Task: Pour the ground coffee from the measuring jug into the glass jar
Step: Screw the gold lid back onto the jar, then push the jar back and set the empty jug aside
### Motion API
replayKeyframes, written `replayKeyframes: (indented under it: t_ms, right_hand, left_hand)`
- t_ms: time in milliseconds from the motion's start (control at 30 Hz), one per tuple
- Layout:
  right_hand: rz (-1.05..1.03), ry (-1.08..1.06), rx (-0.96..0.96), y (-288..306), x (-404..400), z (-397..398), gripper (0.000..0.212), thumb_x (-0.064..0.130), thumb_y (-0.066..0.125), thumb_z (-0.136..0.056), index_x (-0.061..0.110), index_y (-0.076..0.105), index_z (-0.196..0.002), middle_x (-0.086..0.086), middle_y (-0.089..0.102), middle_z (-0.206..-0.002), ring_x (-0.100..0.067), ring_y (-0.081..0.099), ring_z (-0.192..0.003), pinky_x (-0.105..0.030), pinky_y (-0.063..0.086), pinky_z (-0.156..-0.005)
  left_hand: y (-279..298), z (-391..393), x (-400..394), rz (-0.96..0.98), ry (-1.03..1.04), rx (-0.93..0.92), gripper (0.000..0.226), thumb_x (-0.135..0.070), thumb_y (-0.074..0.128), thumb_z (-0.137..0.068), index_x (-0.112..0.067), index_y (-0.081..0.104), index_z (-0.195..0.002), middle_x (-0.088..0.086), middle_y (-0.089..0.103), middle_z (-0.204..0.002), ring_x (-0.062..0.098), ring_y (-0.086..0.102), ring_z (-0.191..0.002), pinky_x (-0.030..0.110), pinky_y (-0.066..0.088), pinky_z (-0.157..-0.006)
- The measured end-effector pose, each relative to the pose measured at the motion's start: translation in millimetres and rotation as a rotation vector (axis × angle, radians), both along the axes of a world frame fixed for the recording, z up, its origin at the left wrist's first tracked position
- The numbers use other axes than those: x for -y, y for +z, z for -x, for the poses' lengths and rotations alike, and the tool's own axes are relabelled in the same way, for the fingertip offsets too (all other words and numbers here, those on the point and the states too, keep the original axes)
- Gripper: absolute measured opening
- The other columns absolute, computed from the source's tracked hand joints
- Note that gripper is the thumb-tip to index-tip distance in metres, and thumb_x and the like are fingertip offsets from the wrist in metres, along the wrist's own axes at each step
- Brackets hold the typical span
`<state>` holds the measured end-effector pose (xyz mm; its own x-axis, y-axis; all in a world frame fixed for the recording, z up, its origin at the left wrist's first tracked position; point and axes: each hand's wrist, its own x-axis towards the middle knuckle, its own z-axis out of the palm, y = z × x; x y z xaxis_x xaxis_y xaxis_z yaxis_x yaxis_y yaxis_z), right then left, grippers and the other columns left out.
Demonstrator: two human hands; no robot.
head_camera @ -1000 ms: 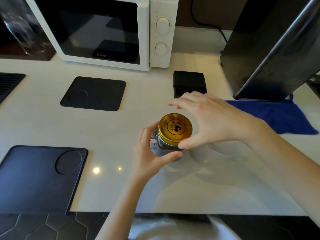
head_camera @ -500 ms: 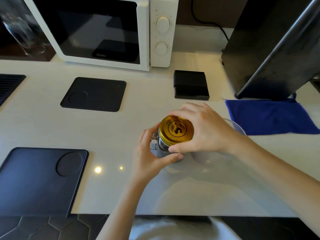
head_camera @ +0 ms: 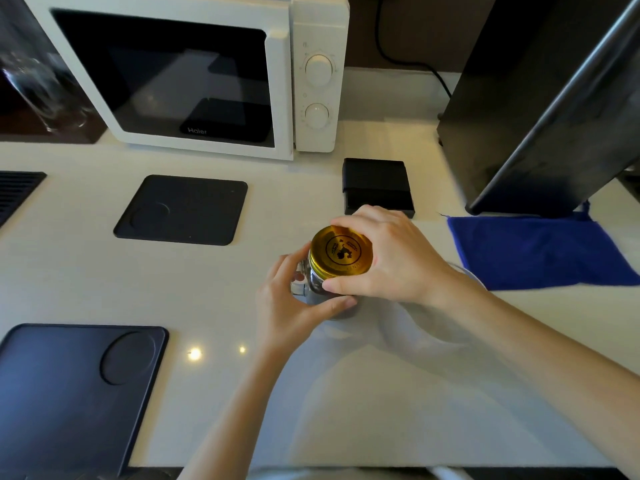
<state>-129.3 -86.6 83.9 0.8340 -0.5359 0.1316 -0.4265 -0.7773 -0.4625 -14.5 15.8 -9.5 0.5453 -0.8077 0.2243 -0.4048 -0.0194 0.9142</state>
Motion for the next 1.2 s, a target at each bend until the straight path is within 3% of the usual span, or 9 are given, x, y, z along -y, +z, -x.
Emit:
replayKeyframes:
  t_ms: [300,433,600,767,900,1000,1067,1133,1200]
  right_hand:
    - [0.02,-0.03,0.022,2.6,53.4,-35.5,0.07,0.047,0.076,-0.065,0.012,0.053,-0.121,-0.004,0.059,-0.113,-0.022,0.051,-0.103,-0.04,0.039,-0.091]
    - [-0.061,-0.034,0.054,-1.5,73.2,-46.8,0.071,0.043,0.079,-0.064,0.012,0.051,-0.122,-0.007,0.057,-0.113,-0.022,0.05,-0.104,-0.036,0.041,-0.09]
    - [-0.14,-0.029,0.085,-5.2,82.9,-50.3,0.071,0.037,0.08,-0.066,0.013,0.048,-0.125,-0.006,0.054,-0.117,-0.017,0.046,-0.106,-0.025,0.036,-0.084]
    - [-0.201,-0.037,0.068,-7.7,82.7,-47.6,0.08,0.035,0.077,-0.07,0.014,0.035,-0.136,-0.008,0.047,-0.133,-0.022,0.041,-0.121,-0.024,0.031,-0.091]
    - [-0.238,-0.069,0.049,-4.9,76.3,-32.3,0.083,0.035,0.07,-0.078,0.019,0.021,-0.142,-0.005,0.034,-0.146,-0.02,0.028,-0.133,-0.031,0.027,-0.101]
    - [-0.243,-0.117,0.099,3.1,71.0,-5.8,0.054,0.029,0.064,-0.084,0.019,0.042,-0.132,-0.002,0.049,-0.134,-0.015,0.042,-0.123,-0.029,0.033,-0.1]
    - [-0.288,-0.162,0.16,8.1,64.6,17.5,0.032,0.025,0.061,-0.086,0.019,0.055,-0.118,0.0,0.062,-0.116,-0.008,0.054,-0.105,-0.018,0.042,-0.087]
    - [-0.381,-0.217,0.244,10.2,55.4,43.5,0.018,0.021,0.057,-0.089,0.018,0.063,-0.106,0.003,0.067,-0.098,-0.004,0.06,-0.091,-0.009,0.044,-0.075]
    - [-0.449,-0.299,0.375,5.9,45.6,68.1,0.013,0.018,0.055,-0.09,0.019,0.067,-0.094,0.002,0.068,-0.085,-0.003,0.062,-0.081,-0.008,0.045,-0.072]
  left_hand:
    - [0.1,-38.1,62.4,-0.061,-0.008,-0.016,0.081,-0.045,0.083,-0.052,-0.02,0.051,-0.122,-0.002,0.061,-0.113,0.001,0.057,-0.093,0.004,0.043,-0.074]
    - [-1.4,-49.7,82.9,-0.069,-0.018,-0.029,0.077,-0.045,0.08,-0.055,-0.023,0.049,-0.122,0.001,0.061,-0.117,0.014,0.059,-0.1,0.019,0.047,-0.081]
    - [-5.8,-55.3,94.6,-0.069,-0.049,-0.074,0.079,-0.051,0.078,-0.056,-0.026,0.045,-0.124,0.002,0.058,-0.122,0.017,0.057,-0.108,0.036,0.052,-0.091]
    - [-2.7,-51.1,96.3,-0.076,-0.078,-0.124,0.076,-0.041,0.079,-0.06,-0.034,0.037,-0.123,0.0,0.049,-0.131,0.014,0.049,-0.114,0.017,0.043,-0.086]
    - [0.9,-50.5,91.2,-0.145,-0.067,-0.181,0.108,-0.048,0.076,-0.052,-0.03,0.016,-0.14,0.003,0.034,-0.146,0.018,0.038,-0.129,0.032,0.038,-0.102]
    - [-1.3,-43.6,74.9,-0.184,0.018,-0.139,0.109,-0.045,0.079,-0.058,-0.031,0.011,-0.142,0.002,0.028,-0.15,0.018,0.032,-0.135,0.039,0.033,-0.108]
    - [-4.3,-33.5,60.4,-0.203,0.126,-0.061,0.098,-0.043,0.076,-0.064,-0.027,0.018,-0.141,0.002,0.034,-0.146,0.017,0.037,-0.131,0.038,0.036,-0.105]
    - [-8.1,-20.7,45.5,-0.22,0.204,-0.002,0.072,-0.035,0.069,-0.076,-0.019,0.033,-0.136,0.005,0.043,-0.139,0.018,0.045,-0.121,0.033,0.041,-0.097]
    - [-14.9,-11.3,32.3,-0.256,0.183,0.029,0.042,-0.027,0.06,-0.084,-0.014,0.051,-0.123,0.007,0.05,-0.131,0.016,0.05,-0.107,0.026,0.038,-0.085]
